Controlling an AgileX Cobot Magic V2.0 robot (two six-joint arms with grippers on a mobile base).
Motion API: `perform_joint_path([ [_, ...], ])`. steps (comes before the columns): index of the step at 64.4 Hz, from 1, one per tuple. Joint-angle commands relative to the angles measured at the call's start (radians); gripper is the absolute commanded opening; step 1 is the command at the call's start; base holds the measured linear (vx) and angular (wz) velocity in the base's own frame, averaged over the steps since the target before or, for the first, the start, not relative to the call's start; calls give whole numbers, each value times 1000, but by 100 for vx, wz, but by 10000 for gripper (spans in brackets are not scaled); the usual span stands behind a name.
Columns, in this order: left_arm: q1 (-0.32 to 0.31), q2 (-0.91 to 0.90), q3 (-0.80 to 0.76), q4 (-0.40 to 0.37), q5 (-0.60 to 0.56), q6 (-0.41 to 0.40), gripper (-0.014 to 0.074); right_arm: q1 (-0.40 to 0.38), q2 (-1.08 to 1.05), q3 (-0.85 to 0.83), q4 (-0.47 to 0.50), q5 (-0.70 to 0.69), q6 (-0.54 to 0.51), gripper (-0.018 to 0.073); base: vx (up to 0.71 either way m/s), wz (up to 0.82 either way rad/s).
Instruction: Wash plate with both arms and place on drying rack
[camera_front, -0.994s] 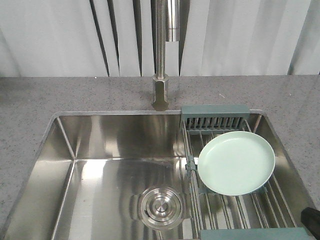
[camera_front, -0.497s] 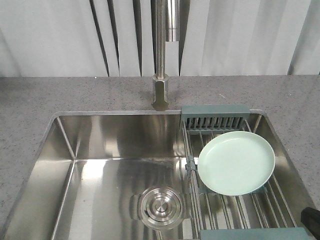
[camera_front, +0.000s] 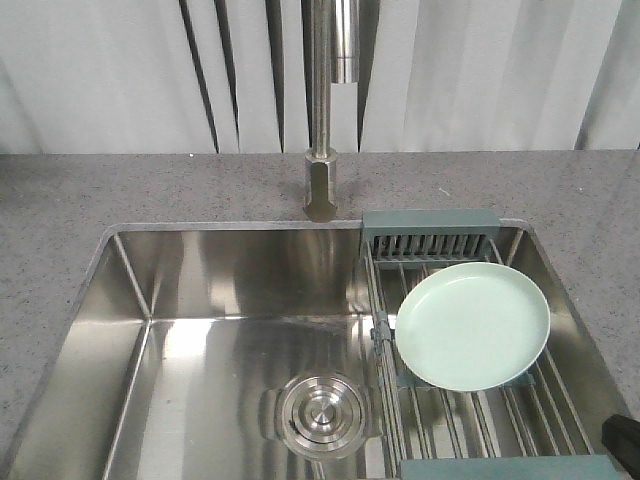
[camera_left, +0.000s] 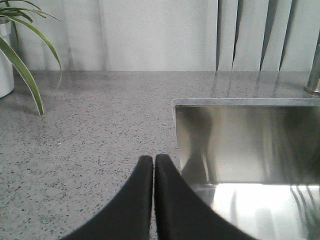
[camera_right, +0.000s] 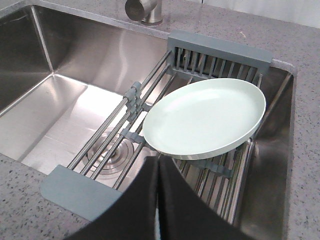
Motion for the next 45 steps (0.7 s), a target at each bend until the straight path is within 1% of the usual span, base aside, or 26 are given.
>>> perform_joint_path([
  [1,2,-17,22,0,-77,-9,-6,-3,10,-30,9,-58,-2,-6,0,0],
  [32,2,-17,22,0,-77,-9,-6,-3,10,-29,8,-60,-2,-6,0,0],
  [37,2,-17,22,0,-77,-9,-6,-3,10,-3,7,-93,-2,-6,0,0],
  [45,2,-17,22,0,-77,-9,-6,-3,-21,103,-19,-215,-1,-6,0,0],
])
